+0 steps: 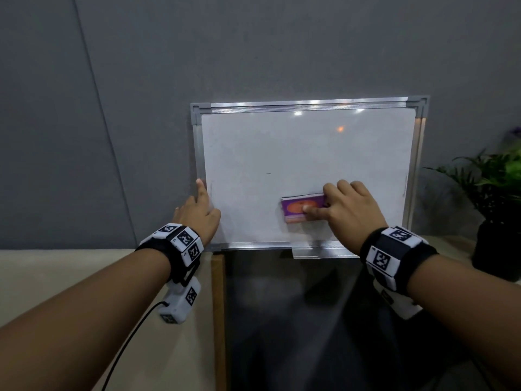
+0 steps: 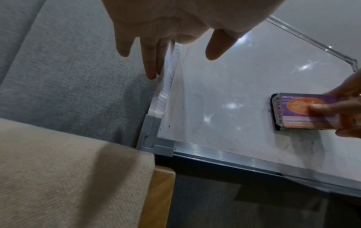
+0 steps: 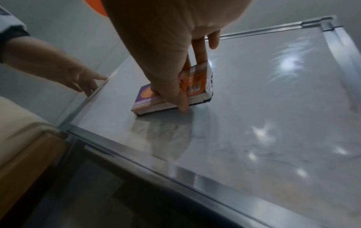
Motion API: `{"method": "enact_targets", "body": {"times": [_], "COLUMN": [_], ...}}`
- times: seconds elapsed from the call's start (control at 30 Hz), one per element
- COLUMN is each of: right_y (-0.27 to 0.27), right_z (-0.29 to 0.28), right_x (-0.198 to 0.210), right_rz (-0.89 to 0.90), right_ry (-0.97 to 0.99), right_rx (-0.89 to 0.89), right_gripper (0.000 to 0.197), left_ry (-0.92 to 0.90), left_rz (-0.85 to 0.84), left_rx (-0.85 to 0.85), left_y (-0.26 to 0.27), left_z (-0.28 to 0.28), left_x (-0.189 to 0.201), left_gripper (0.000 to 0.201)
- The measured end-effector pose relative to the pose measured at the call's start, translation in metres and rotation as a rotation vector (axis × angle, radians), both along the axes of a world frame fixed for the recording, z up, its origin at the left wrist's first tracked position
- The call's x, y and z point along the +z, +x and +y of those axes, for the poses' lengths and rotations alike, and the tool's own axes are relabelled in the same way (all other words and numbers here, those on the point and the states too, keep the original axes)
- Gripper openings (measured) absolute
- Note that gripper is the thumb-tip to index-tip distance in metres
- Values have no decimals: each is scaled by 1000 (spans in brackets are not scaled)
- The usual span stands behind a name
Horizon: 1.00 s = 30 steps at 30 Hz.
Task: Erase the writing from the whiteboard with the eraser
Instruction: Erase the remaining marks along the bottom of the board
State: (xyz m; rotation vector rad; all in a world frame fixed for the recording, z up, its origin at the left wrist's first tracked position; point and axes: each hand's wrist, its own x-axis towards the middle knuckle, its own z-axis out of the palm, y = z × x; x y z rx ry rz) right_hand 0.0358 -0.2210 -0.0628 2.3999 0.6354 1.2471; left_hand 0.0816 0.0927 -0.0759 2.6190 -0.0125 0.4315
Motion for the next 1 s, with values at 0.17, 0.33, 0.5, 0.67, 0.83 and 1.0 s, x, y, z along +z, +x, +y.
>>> {"method": "enact_targets", "body": {"times": [0.17, 0.33, 0.5, 0.67, 0.83, 1.0], "right_y": [-2, -8, -5, -8, -16, -11], "right_z": [12, -12, -9, -6, -33, -24], "right_x": [-20, -16, -5, -25, -13, -6], "right_rz": [109, 89, 32, 125, 101, 65], "right_ry": [-100, -65, 18, -89, -33, 31], "right_rx": [50, 18, -8, 32, -22, -53], "right_gripper": [31, 32, 40, 22, 35, 39], "left_ry": [-30, -30, -41, -47, -53, -72], "left_rz": [18, 12, 21, 34, 38, 55], "left_rx": [9, -1, 18, 25, 12, 22], "left_y": [-1, -3, 2, 2, 2, -2], "left_z": [0, 0, 1, 0, 0, -4], "left_x": [1, 2, -1, 0, 0, 2], "left_gripper": [72, 71, 72, 72, 72, 71]}}
